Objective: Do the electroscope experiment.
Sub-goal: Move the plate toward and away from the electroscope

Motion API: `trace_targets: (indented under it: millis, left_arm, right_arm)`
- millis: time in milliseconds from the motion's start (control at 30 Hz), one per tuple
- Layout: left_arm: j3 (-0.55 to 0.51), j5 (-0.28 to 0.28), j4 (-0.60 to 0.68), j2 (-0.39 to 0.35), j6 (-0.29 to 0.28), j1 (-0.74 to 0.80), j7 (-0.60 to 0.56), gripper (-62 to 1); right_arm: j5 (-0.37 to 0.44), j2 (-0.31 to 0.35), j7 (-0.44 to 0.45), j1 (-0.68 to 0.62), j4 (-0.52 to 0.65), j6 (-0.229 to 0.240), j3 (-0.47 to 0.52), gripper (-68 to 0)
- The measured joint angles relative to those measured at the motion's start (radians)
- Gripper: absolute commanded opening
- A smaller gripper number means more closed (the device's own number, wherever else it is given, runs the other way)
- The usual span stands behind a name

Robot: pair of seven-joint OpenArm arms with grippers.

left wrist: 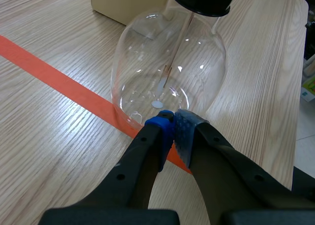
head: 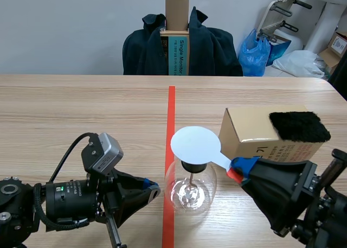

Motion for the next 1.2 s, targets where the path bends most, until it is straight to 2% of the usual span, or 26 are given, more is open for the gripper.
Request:
trace_targets:
  millis: [633,767,967,1200]
  left_arm:
    - [0.0,0.0,0.0,0.0,0.0,0.0,0.0,-58.0]
    - [0.0,0.0,0.0,0.0,0.0,0.0,0.0,-58.0]
    - [0.0,0.0,0.0,0.0,0.0,0.0,0.0,-58.0]
    - [0.0,0.0,0.0,0.0,0.0,0.0,0.0,-58.0]
  right_arm:
    - [0.0,0.0,0.011,0.0,0.0,-0.001,0.0,-66.9]
    - [0.0,0.0,-0.016,0.0,0.0,-0.001,0.0,-66.9]
    - [0.0,0.0,-0.122,0.0,0.0,-0.001,0.0,-66.9]
    - [0.0,0.0,-0.341,0.0,0.0,0.0,0.021,-66.9]
